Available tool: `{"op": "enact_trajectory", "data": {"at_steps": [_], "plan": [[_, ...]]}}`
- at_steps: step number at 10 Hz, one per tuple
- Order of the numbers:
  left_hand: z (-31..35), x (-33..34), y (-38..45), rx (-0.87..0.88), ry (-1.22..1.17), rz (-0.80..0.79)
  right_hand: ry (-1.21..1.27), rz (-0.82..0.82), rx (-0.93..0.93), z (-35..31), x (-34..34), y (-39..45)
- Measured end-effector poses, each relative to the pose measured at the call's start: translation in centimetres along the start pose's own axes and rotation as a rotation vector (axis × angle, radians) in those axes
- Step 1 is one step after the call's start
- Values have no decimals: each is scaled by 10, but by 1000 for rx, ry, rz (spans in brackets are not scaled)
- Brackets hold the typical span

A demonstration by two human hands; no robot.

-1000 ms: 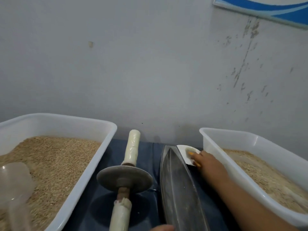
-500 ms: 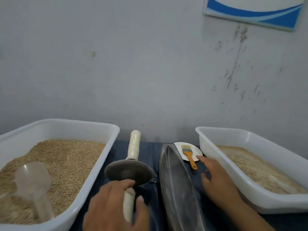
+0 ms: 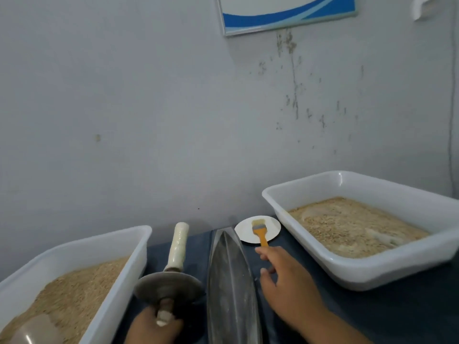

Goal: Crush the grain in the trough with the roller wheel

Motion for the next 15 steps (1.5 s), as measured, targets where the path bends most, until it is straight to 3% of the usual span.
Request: {"op": "enact_trajectory", "data": {"at_steps": [1,2,3,4,5,6,8,9,11,12,15], "plan": [[35,-2,-13,262,228,164,33,-4,10,-1,1,-3],[71,-8,-25,398,365,371,68,22,59,2,-1,-3],[103,1,-26,497,501,265,210,104,191,10,-3,-6],[114,16,-11,565,733,135,645,169,393,17,3,-5],[106,27,3,595,820,70,1108,238,509,22,-1,-3],[96,35,16,635,830,16,1293,284,539,27,-6,1],[100,39,24,748,863,27,1336,284,646,34,4,-6],[97,43,30,716,900,14,1355,296,733,42,11,-11],[91,53,43,634,933,-241,1341,313,800,56,20,-12],[85,58,47,638,959,-281,1322,315,809,60,22,-11],[82,59,45,617,995,-216,1318,322,837,64,26,-12]]}}
Point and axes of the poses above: each hand's wrist, its own y-axis towards the middle knuckle, its own x-axis out of the palm, z = x × y, the point moved 7 cm from there along y, towards the middle knuckle, and after that the axes turned 3 degrees about -y, right-handed, at the moved point
